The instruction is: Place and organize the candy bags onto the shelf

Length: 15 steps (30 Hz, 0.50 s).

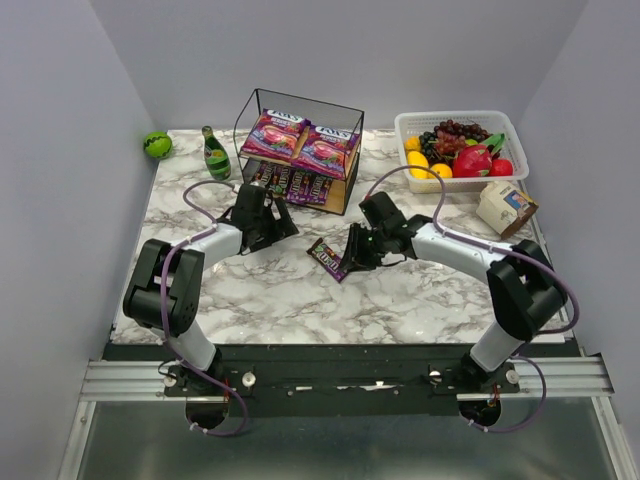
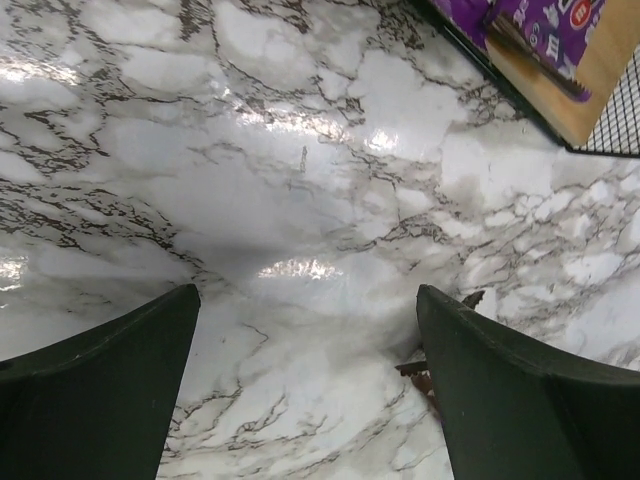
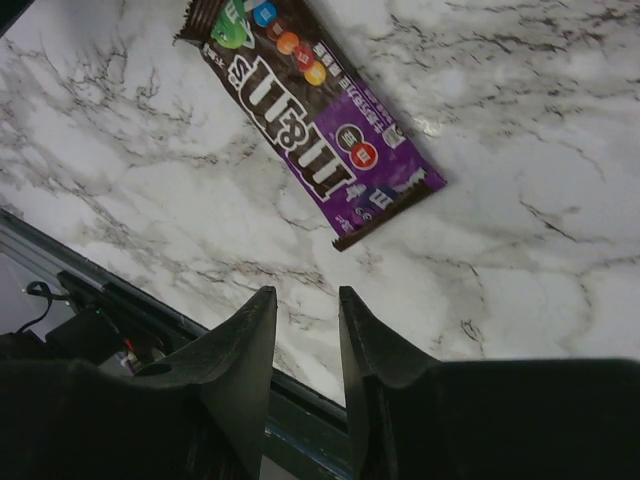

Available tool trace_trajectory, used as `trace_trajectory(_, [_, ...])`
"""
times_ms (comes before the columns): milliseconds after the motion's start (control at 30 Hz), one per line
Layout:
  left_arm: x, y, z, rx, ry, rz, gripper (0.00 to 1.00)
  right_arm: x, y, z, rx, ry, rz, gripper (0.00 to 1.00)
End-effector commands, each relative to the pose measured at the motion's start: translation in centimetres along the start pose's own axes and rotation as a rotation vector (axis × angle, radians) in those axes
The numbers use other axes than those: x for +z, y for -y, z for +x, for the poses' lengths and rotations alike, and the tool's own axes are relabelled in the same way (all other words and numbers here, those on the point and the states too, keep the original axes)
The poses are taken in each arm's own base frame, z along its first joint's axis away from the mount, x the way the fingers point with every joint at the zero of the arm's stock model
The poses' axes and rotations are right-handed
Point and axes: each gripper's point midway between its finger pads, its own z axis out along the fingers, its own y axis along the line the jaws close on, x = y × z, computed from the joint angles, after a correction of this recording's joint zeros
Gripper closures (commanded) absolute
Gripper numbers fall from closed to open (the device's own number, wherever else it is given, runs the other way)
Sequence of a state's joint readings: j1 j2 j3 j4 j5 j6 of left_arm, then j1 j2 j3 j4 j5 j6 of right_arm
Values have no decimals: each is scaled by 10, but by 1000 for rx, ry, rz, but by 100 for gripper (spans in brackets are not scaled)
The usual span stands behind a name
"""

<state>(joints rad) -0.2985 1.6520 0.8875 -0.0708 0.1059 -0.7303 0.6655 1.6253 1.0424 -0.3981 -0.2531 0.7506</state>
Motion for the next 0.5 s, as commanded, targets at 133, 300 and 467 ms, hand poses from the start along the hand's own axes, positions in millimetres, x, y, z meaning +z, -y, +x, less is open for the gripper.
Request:
trace_trajectory(133, [-14,29,8,176,-68,177,1,31,0,4,-16,-87,-28,68])
trace_trajectory(300, [-17,49,13,182,-94,295,7,36,14,13,17,-91,10,72])
trace_trajectory(467, [-22,71,13,199,-108,422,16,42,30,15,39,-84,65,73])
